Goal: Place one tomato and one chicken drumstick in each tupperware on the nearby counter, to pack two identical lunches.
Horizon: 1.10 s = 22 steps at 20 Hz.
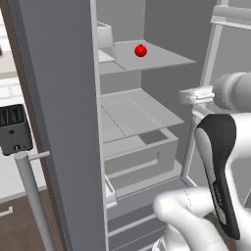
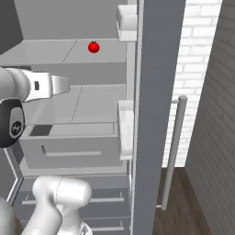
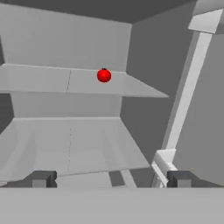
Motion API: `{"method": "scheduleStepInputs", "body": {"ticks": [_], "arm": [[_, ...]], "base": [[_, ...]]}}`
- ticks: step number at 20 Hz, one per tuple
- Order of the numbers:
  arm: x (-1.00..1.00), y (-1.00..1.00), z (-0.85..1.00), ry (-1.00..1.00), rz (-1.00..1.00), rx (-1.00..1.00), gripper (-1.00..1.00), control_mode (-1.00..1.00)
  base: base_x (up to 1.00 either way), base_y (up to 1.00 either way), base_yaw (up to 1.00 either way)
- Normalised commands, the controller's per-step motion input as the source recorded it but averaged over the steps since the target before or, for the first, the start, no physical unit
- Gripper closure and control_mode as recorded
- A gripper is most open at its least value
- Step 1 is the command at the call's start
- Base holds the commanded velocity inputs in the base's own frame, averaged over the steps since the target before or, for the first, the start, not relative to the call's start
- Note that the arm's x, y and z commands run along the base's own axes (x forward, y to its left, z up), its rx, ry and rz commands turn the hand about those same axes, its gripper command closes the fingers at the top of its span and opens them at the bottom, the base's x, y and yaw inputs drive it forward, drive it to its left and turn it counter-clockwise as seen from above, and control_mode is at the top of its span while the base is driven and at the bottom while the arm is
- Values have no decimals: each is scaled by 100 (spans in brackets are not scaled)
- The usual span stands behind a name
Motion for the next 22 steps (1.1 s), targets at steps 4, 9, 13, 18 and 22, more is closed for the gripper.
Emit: {"method": "scheduleStepInputs", "body": {"ticks": [4, 9, 13, 18, 22], "arm": [[46, 0, 100, 20, 11, 15, -100, -100], [21, 10, 19, 9, 11, 15, -100, -100], [59, 19, -32, 0, 0, -1, -100, -100], [99, 8, -36, 0, -4, -2, -100, -100], [100, 0, -6, -1, -5, 0, -100, -100]], "base": [[0, 0, 0], [0, 0, 0], [0, 0, 0], [0, 0, 0], [0, 0, 0]]}}
